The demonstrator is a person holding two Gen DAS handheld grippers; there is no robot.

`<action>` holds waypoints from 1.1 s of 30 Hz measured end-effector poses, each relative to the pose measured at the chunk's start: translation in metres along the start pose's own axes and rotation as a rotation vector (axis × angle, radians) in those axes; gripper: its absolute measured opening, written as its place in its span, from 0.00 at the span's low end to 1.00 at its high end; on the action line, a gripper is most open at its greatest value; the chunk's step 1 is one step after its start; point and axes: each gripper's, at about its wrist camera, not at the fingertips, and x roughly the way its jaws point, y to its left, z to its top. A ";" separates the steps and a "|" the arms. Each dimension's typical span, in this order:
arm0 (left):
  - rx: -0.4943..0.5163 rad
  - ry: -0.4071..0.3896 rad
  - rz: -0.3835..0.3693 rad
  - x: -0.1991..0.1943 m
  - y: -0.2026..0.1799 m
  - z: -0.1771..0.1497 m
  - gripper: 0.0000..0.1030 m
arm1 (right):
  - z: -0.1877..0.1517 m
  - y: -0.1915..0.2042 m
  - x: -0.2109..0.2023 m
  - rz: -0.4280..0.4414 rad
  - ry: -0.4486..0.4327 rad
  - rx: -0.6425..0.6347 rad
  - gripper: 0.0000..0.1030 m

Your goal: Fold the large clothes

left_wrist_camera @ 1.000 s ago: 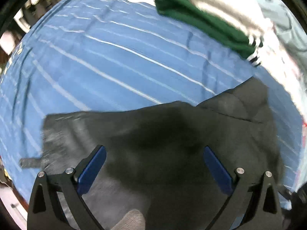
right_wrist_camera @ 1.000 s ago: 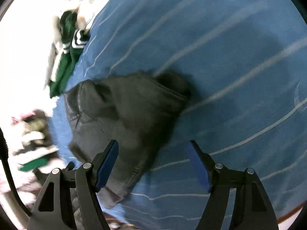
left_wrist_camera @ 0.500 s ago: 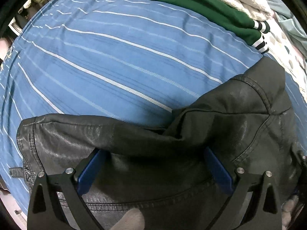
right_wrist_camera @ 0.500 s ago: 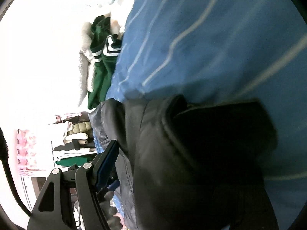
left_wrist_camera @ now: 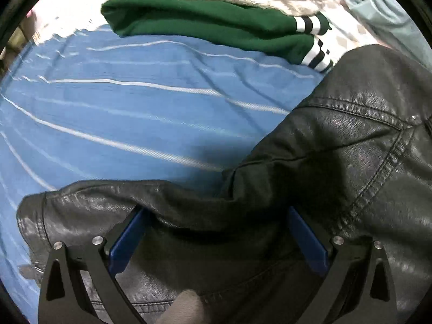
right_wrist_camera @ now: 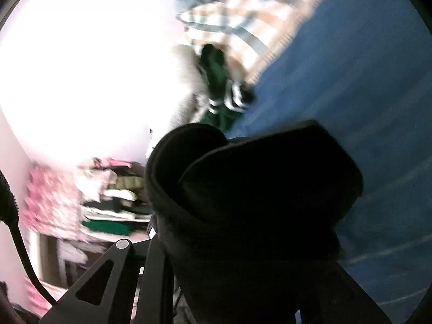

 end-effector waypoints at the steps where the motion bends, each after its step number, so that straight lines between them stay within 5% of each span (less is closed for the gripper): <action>1: -0.021 0.009 -0.012 -0.003 0.005 0.002 1.00 | 0.004 0.018 0.004 -0.019 0.013 -0.046 0.20; 4: -0.122 -0.024 -0.036 -0.033 0.043 -0.012 1.00 | -0.001 0.070 0.020 -0.037 0.067 -0.166 0.20; 8: -0.236 -0.058 0.041 -0.090 0.102 -0.077 1.00 | -0.037 0.145 0.056 -0.048 0.162 -0.337 0.20; 14: -0.475 0.047 0.242 -0.134 0.209 -0.211 1.00 | -0.153 0.226 0.153 -0.044 0.392 -0.541 0.20; 19: -0.678 0.141 0.309 -0.141 0.257 -0.295 1.00 | -0.279 0.225 0.243 -0.165 0.656 -0.691 0.20; 22: -0.760 0.137 0.286 -0.145 0.266 -0.313 1.00 | -0.335 0.201 0.284 -0.316 0.871 -0.724 0.26; 23: -0.777 0.135 0.281 -0.147 0.268 -0.316 1.00 | -0.343 0.198 0.285 -0.305 0.909 -0.724 0.37; 24: -0.796 0.131 0.275 -0.150 0.272 -0.318 1.00 | -0.346 0.201 0.280 -0.271 0.940 -0.720 0.48; 26: -0.819 0.119 0.266 -0.163 0.279 -0.330 1.00 | -0.343 0.217 0.261 -0.254 0.949 -0.798 0.50; 29: -0.817 0.066 0.251 -0.186 0.286 -0.326 1.00 | -0.314 0.235 0.233 -0.195 0.980 -0.768 0.73; 33: -0.798 -0.031 0.265 -0.210 0.272 -0.293 1.00 | -0.231 0.243 0.195 -0.173 0.881 -0.615 0.73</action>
